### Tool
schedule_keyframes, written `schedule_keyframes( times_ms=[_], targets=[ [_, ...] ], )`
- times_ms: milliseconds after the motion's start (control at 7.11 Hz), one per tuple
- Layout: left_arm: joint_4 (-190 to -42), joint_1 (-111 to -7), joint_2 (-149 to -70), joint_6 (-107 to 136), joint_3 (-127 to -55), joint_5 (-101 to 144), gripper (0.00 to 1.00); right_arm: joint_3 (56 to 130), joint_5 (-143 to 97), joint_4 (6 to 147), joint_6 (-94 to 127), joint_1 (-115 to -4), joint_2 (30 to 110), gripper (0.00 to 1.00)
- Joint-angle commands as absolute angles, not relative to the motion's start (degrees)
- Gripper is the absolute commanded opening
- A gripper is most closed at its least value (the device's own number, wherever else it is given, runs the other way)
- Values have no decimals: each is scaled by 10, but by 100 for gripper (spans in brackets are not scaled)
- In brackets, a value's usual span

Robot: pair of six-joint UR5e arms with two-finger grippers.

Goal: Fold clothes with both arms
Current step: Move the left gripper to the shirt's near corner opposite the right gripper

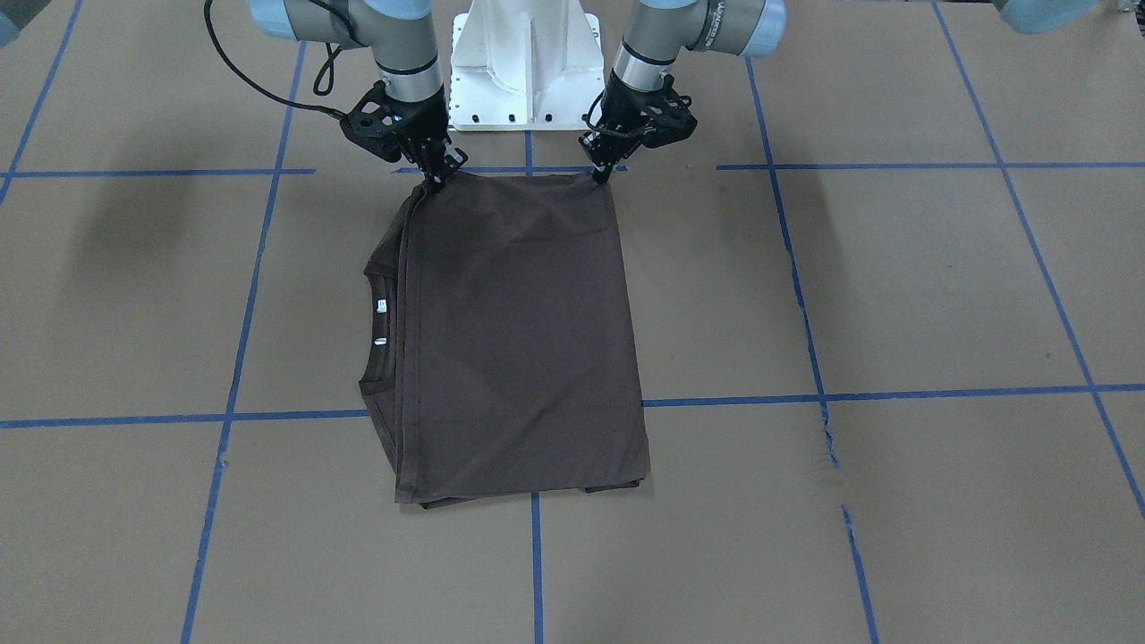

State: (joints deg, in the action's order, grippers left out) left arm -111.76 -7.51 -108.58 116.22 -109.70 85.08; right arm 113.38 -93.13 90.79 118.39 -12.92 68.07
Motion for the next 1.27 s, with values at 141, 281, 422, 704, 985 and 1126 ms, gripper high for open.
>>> schedule_keyframes(
  times_ms=[141, 281, 422, 704, 985, 1126],
  targets=[
    [-1117, -77, -1051, 1160, -1177, 851, 0, 1156, -933, 908, 1183, -132, 686, 0],
    [-1117, -73, -1051, 1166, -1181, 850, 0, 1184, -943, 909, 1184, -133, 690, 0],
    [-1116, -73, -1046, 1166, -1196, 850, 0, 1225, -956, 908, 1184, -133, 715, 0],
    [-1113, -77, -1029, 1165, -1245, 854, 0, 1264, -968, 906, 1184, -135, 734, 0],
    [-1090, -120, -1043, 1157, -1267, 871, 0, 1272, -966, 906, 1182, -158, 732, 0],
    [-1060, -170, -1088, 1120, -1259, 889, 0, 1268, -979, 903, 1180, -199, 729, 0]
  ],
)
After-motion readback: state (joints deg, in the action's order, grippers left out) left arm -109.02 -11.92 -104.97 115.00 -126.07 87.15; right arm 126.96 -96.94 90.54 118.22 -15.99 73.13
